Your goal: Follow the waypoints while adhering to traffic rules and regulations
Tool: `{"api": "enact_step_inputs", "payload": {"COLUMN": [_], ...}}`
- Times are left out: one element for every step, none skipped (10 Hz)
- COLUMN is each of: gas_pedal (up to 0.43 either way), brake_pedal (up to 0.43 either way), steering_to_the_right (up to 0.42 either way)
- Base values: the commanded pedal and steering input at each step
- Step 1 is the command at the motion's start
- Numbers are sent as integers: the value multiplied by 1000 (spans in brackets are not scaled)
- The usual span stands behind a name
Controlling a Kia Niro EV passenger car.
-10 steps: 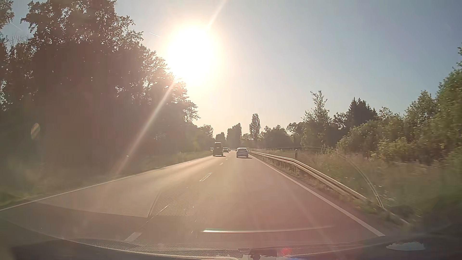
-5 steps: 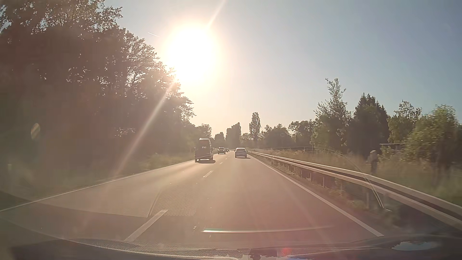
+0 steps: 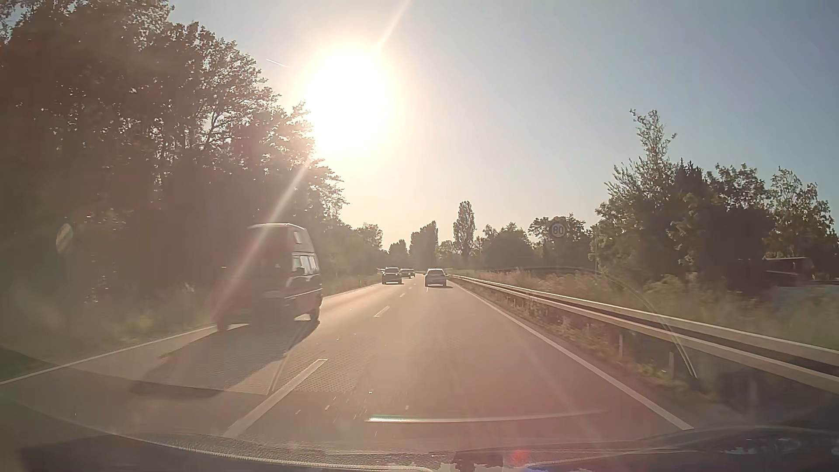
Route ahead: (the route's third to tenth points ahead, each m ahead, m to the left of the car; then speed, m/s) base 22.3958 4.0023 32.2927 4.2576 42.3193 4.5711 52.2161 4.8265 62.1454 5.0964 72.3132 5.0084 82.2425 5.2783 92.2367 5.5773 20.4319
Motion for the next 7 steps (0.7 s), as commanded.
{"api": "enact_step_inputs", "payload": {"gas_pedal": [138,138,138,138,150,150,150], "brake_pedal": [0,0,0,0,0,0,0], "steering_to_the_right": [0,0,0,0,0,0,0]}}
